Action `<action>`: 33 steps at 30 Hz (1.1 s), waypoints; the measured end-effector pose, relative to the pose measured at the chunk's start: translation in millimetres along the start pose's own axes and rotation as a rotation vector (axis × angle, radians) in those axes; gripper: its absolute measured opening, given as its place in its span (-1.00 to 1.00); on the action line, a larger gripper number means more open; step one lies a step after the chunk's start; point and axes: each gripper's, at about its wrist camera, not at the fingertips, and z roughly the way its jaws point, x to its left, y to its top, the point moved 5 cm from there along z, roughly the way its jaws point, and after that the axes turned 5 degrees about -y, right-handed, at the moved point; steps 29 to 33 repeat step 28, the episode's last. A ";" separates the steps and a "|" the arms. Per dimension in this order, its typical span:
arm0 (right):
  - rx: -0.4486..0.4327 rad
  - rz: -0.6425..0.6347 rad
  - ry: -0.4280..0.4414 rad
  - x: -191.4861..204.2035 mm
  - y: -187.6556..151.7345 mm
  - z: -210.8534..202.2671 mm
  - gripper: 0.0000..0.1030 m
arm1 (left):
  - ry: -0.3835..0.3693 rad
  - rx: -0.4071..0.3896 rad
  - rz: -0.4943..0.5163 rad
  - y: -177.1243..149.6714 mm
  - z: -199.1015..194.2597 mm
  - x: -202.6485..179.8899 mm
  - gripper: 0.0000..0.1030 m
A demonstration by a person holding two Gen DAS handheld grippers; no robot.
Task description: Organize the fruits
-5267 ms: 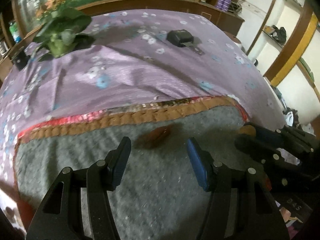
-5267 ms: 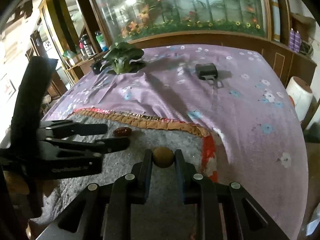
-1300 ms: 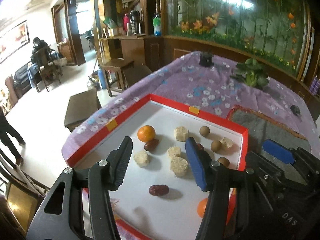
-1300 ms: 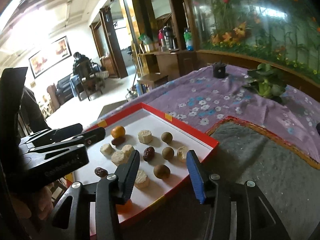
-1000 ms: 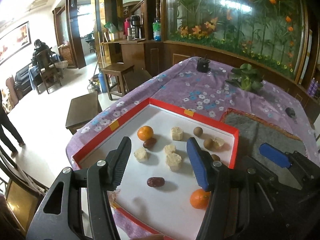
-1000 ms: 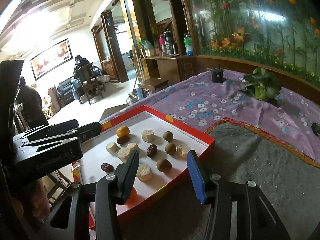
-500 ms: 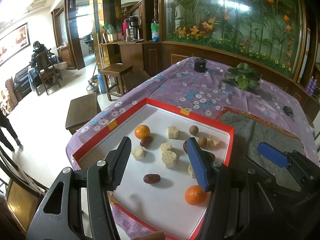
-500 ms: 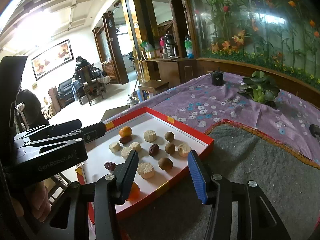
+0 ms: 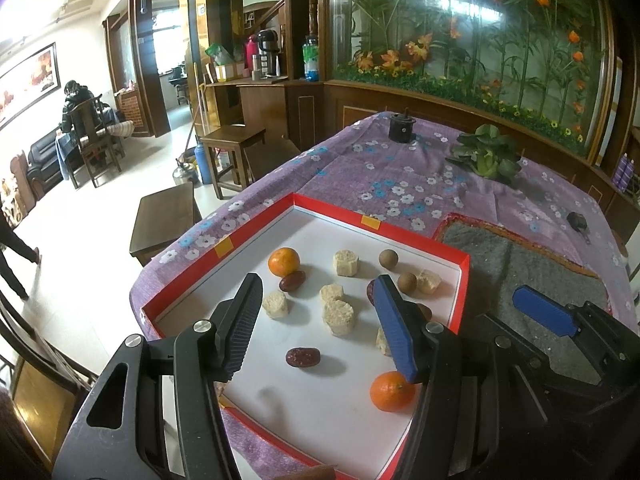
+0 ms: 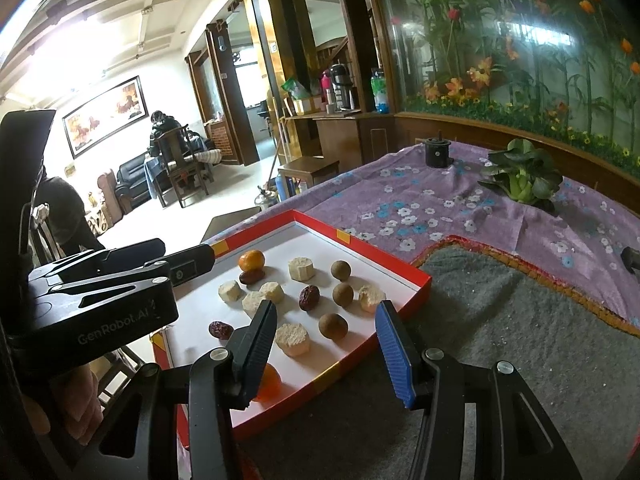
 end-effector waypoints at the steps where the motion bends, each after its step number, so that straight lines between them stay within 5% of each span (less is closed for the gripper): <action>1: 0.001 0.000 -0.002 -0.1 0.2 0.2 -0.04 | 0.000 0.000 0.000 0.1 0.1 0.3 0.13; 33: 0.000 0.024 -0.010 -19.2 0.6 0.3 -0.04 | 0.047 0.000 -0.022 0.3 4.8 -5.3 0.13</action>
